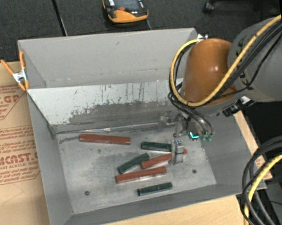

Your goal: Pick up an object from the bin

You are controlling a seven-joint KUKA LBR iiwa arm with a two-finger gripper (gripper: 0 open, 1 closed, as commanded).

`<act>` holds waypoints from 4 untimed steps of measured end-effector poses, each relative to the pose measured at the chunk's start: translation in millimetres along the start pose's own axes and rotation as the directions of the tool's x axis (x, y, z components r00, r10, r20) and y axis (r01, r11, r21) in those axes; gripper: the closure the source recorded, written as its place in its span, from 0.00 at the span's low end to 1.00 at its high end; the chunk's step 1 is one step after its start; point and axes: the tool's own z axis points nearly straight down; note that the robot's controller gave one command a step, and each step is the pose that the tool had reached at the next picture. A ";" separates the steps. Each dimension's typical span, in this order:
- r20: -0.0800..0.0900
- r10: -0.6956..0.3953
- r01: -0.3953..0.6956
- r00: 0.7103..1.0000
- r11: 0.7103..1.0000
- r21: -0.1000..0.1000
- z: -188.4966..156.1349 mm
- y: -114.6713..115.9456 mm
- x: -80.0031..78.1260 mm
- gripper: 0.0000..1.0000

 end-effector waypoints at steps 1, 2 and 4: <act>0.008 0.000 0.000 1.000 1.000 0.000 -4.4 -0.1 -1.9 0.00; 0.012 -0.080 0.080 0.997 0.997 0.002 67.5 3.5 -4.8 0.00; 0.007 -0.002 0.002 1.000 1.000 0.000 87.0 7.8 -27.1 0.00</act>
Offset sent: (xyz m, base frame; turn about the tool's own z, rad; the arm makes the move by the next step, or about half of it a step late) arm 0.0031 0.0033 -0.0876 -0.0978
